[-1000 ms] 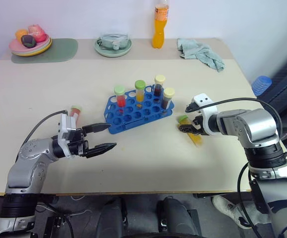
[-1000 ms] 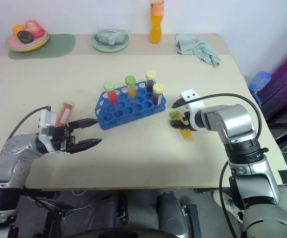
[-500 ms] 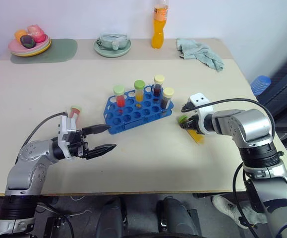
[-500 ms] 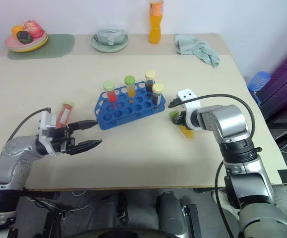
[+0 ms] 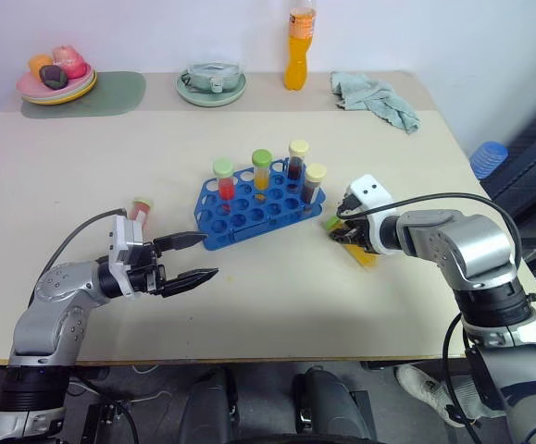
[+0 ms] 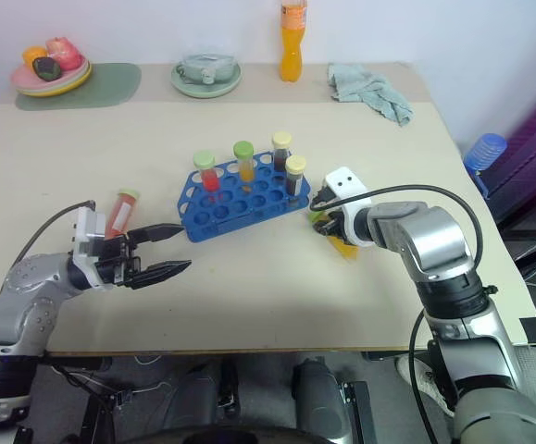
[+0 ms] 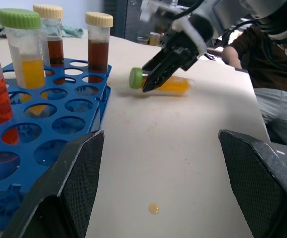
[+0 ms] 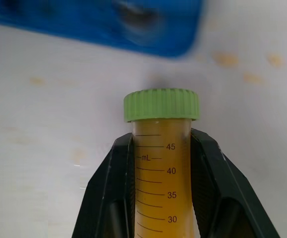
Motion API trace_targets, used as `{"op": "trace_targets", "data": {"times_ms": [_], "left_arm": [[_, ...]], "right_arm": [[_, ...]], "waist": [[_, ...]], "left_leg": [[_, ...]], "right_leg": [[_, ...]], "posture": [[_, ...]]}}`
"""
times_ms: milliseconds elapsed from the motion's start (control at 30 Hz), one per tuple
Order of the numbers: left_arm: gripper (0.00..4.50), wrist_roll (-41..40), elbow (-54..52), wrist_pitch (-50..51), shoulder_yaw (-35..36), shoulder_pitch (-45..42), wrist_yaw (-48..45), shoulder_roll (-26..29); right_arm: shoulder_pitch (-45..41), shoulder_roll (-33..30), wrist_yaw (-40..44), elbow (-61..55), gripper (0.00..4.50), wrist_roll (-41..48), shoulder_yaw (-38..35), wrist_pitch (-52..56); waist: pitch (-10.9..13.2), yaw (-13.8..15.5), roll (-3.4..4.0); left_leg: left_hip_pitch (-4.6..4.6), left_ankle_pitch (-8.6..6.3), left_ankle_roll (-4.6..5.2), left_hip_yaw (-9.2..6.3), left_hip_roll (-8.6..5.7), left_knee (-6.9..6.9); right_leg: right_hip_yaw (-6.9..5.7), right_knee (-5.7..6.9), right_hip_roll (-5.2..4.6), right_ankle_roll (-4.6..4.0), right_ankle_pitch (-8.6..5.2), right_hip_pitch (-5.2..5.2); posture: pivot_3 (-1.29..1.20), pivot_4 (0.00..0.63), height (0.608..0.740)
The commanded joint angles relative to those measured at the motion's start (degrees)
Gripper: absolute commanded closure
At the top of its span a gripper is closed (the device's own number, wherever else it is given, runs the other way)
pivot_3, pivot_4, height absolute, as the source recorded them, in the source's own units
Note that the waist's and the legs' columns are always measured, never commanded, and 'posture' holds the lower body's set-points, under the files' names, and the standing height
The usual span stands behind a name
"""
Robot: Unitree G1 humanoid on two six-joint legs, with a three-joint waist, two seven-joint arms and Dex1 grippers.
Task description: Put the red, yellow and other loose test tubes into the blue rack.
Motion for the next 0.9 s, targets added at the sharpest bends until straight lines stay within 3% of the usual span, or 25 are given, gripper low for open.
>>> {"op": "trace_targets", "data": {"times_ms": [33,233,567,900], "left_arm": [[0.73,-0.76,-0.50,-0.10,0.57,-0.93,-0.60,0.79],[0.73,-0.55,0.79,-0.32,0.92,-1.26,-1.06,1.12],[0.73,-0.85,0.34,-0.36,2.21,0.20,-0.80,1.86],[0.73,-1.89,-2.72,0.17,4.75,3.59,1.19,2.51]], "right_arm": [[3.24,0.57,10.02,-7.20,3.66,6.55,-4.63,-12.89],[6.16,8.64,11.77,-3.03,3.66,4.40,-5.02,-35.61],[0.31,26.27,10.68,16.75,3.66,1.11,-3.76,-60.59],[-7.72,32.54,8.17,39.18,3.66,-2.09,-7.58,-78.76]], "waist": [[0.00,0.04,0.00],[-0.01,-0.12,-0.02],[0.00,-0.21,-0.01],[0.01,-0.23,0.01]], "left_leg": [[0.00,-0.03,0.06,0.00,0.00,-0.01],[0.02,-0.04,0.06,0.00,0.00,0.01],[0.03,0.17,-0.28,0.05,0.01,0.01],[0.02,0.18,-0.31,0.06,0.01,0.02]], "right_leg": [[0.00,-0.01,0.00,0.00,0.00,0.00],[-0.01,0.00,0.01,0.00,0.00,0.03],[-0.02,0.02,0.04,0.00,0.00,0.03],[-0.01,0.03,0.01,0.00,0.00,0.03]], "posture": [[0.00,0.150,0.740],[0.00,0.150,0.740],[0.00,0.150,0.740],[0.00,0.150,0.740]]}}
